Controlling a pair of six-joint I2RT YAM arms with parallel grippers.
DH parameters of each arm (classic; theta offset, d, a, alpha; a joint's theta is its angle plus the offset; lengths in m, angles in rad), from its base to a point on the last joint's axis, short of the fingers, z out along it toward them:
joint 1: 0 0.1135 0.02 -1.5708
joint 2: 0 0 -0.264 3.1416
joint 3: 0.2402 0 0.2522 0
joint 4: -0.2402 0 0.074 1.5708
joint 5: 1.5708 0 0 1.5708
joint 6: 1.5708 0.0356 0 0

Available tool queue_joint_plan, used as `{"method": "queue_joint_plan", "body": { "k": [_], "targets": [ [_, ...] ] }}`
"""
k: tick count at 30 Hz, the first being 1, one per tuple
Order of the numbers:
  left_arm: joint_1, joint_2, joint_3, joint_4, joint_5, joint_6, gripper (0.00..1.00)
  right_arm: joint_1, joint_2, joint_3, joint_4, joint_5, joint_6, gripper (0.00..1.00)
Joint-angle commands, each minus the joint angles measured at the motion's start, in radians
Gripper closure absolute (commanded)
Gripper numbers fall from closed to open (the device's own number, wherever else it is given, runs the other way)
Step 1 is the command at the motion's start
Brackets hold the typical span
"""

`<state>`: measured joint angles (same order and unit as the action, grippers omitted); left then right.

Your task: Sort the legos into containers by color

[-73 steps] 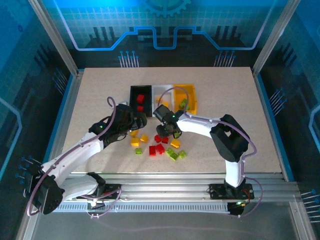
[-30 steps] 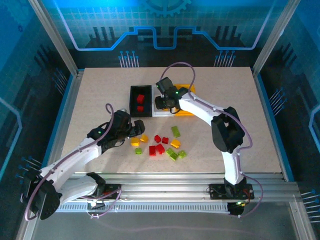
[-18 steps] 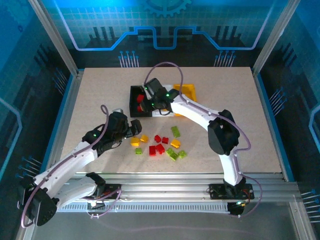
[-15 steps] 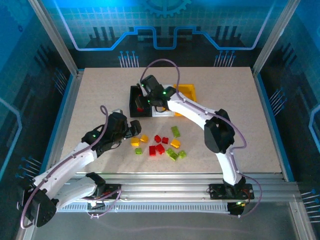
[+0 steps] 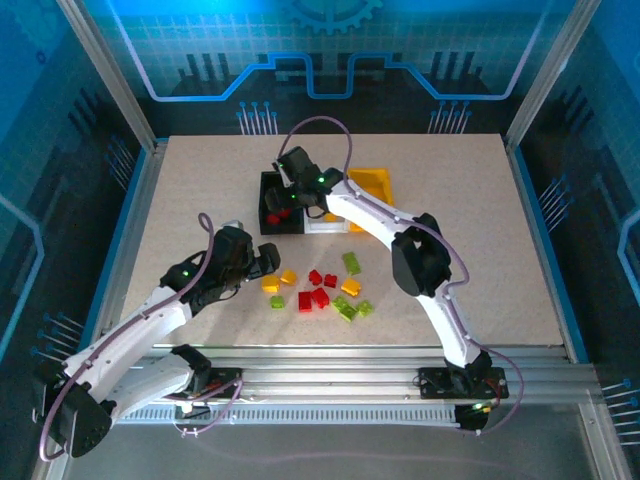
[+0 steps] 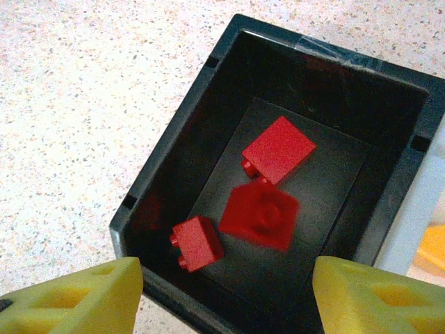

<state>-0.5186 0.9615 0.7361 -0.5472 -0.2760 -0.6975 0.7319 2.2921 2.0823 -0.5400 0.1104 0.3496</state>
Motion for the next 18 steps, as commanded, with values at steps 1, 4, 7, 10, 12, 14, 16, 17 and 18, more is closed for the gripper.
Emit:
{"method": "queue_joint_plan", "body": {
  "k": [1, 4, 7, 10, 12, 14, 16, 17, 18],
  "targets": [
    [0.010, 0.018, 0.006, -0.004, 0.015, 0.040, 0.01, -0.005, -0.139, -0.095, 0.049, -0.008, 0.028, 0.33],
    [0.010, 0.081, 0.008, 0.013, 0.025, 0.056, 0.01, -0.004, -0.255, -0.260, 0.102, -0.017, 0.052, 0.34],
    [0.014, 0.172, 0.006, 0.047, 0.025, 0.056, 0.01, 0.002, -0.371, -0.441, 0.153, -0.022, 0.067, 0.34],
    [0.054, 0.290, 0.008, 0.114, 0.078, 0.047, 0.12, 0.009, -0.476, -0.599, 0.199, -0.029, 0.084, 0.34],
    [0.075, 0.371, 0.015, 0.179, 0.105, 0.051, 0.18, 0.013, -0.545, -0.693, 0.227, -0.032, 0.092, 0.34],
    [0.078, 0.431, 0.031, 0.226, 0.097, 0.065, 0.18, 0.020, -0.598, -0.761, 0.239, -0.026, 0.096, 0.34],
    [0.078, 0.488, 0.057, 0.248, 0.079, 0.080, 0.17, 0.027, -0.644, -0.809, 0.244, -0.019, 0.101, 0.34],
    [0.079, 0.519, 0.074, 0.245, 0.062, 0.086, 0.17, 0.028, -0.664, -0.832, 0.247, -0.016, 0.104, 0.34],
    [0.079, 0.547, 0.088, 0.241, 0.047, 0.091, 0.18, 0.030, -0.685, -0.851, 0.248, -0.015, 0.108, 0.34]
  ]
}}
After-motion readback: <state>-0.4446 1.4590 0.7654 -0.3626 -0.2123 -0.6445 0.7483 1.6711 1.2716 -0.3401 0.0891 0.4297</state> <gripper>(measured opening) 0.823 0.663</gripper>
